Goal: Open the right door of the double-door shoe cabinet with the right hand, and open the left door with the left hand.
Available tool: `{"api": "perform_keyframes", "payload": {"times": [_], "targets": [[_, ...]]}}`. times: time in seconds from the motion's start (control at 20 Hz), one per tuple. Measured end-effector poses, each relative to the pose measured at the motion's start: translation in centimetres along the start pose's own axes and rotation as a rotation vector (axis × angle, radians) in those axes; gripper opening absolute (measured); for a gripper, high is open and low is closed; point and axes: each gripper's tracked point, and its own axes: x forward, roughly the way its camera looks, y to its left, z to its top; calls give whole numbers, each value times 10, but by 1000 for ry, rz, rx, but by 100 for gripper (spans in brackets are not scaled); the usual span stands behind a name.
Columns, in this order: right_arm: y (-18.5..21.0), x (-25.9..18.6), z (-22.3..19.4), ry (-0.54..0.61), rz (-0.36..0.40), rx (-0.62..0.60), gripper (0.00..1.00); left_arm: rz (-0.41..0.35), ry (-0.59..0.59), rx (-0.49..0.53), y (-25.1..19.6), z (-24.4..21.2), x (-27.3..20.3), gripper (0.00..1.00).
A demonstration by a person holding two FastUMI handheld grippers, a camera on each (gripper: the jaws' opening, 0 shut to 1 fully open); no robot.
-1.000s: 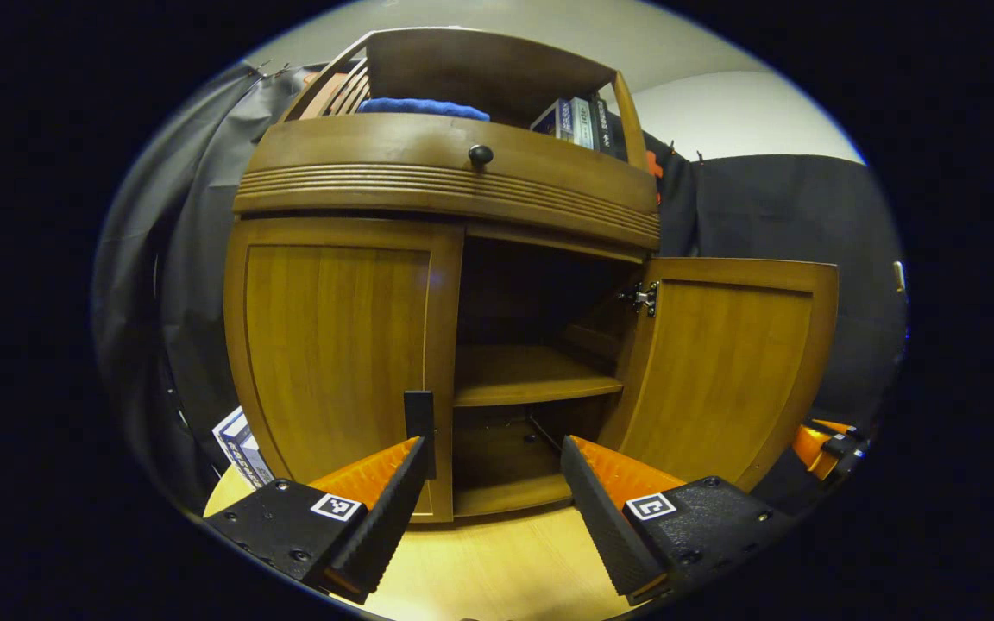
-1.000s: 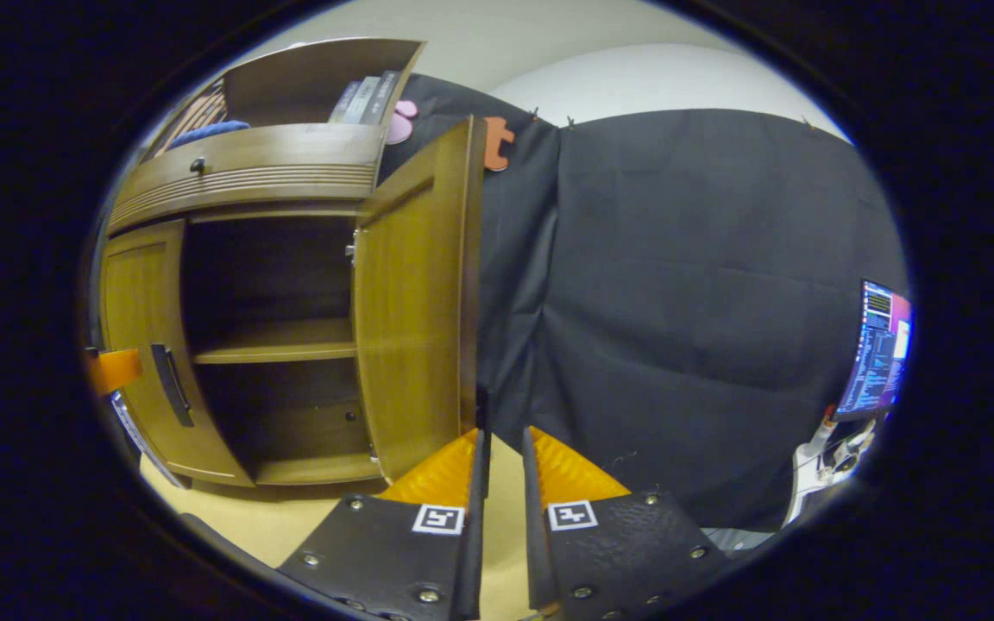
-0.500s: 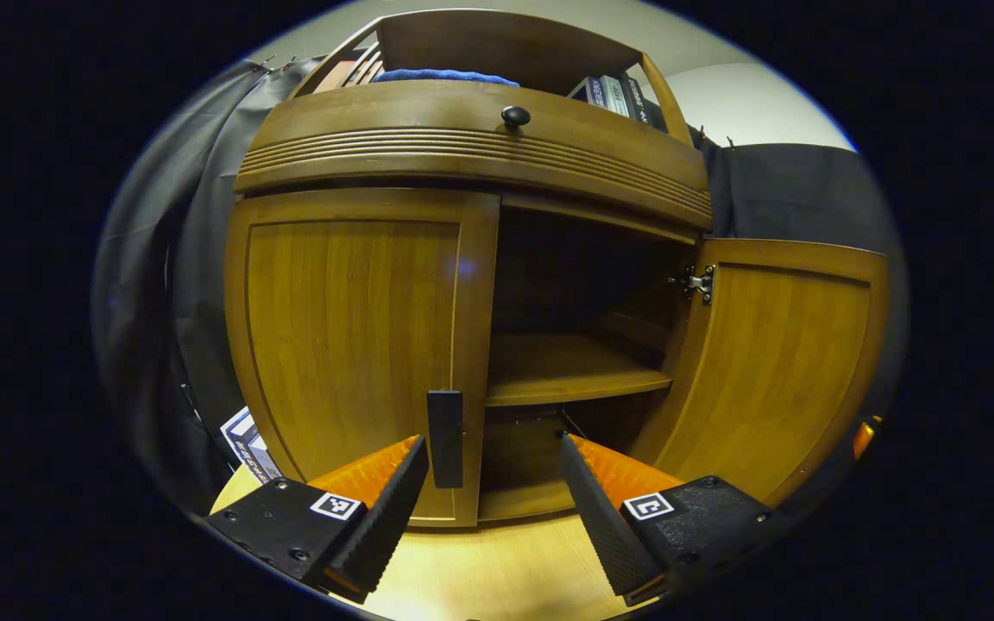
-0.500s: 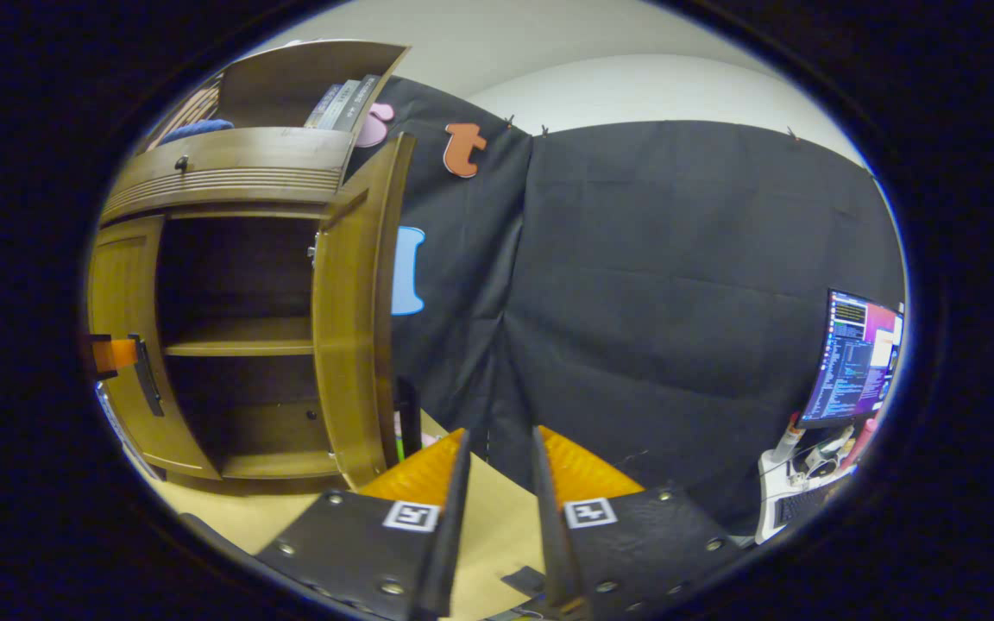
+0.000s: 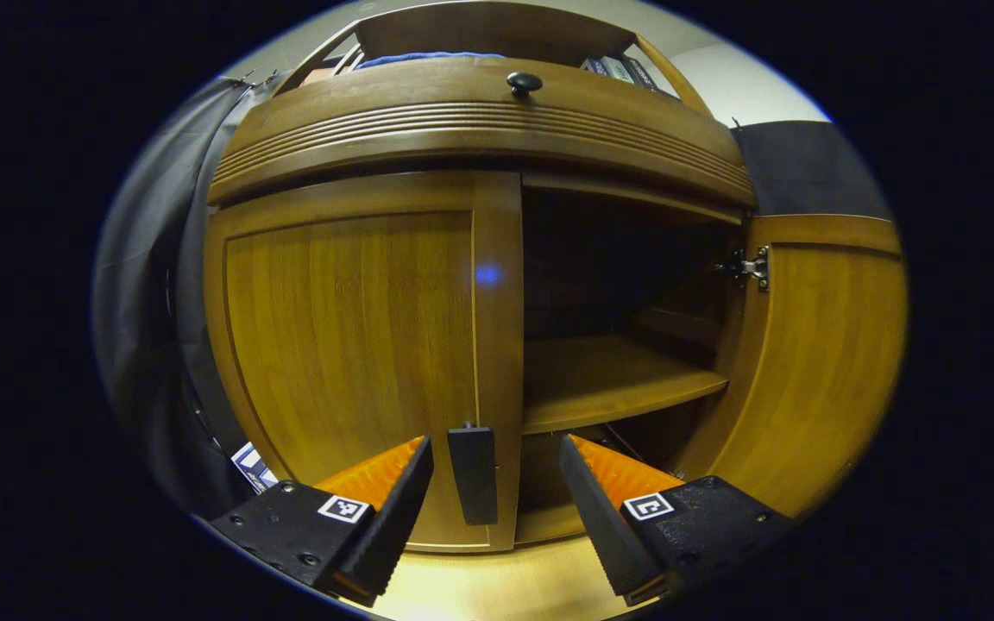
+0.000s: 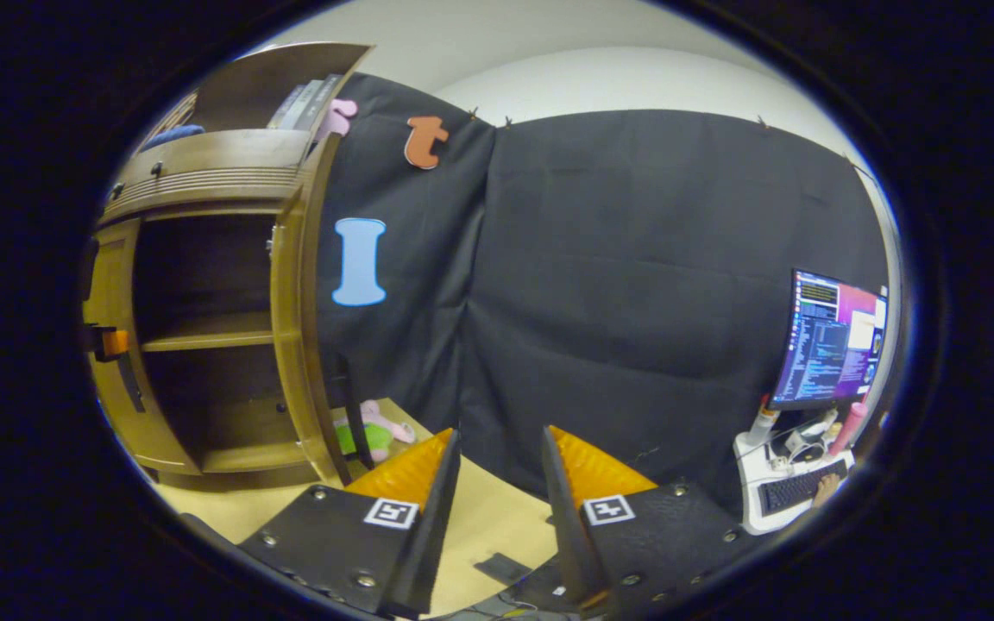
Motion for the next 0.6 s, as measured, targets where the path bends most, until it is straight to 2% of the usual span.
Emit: {"api": "perform_keyframes", "payload": {"times": [0.15, 0.35, 0.4, 0.45, 0.55, 0.6], "targets": [[-18, -3, -12, 27, -43, 17, 59, 19, 15, -6, 5, -4, 14, 88], [-35, -6, -19, 44, -88, 27, 59, 38, 44, -38, 7, -11, 24, 72], [-37, -5, -20, 48, -94, 30, 59, 59, 47, -41, 13, -12, 26, 65], [-37, -4, -21, 51, -97, 33, 59, 70, 54, -49, 16, -14, 27, 50], [-37, -1, -22, 54, -95, 38, 59, 67, 49, -60, 14, -13, 28, 37], [-34, 0, -21, 55, -88, 40, 55, 64, 57, -61, 16, -15, 26, 37]]}}
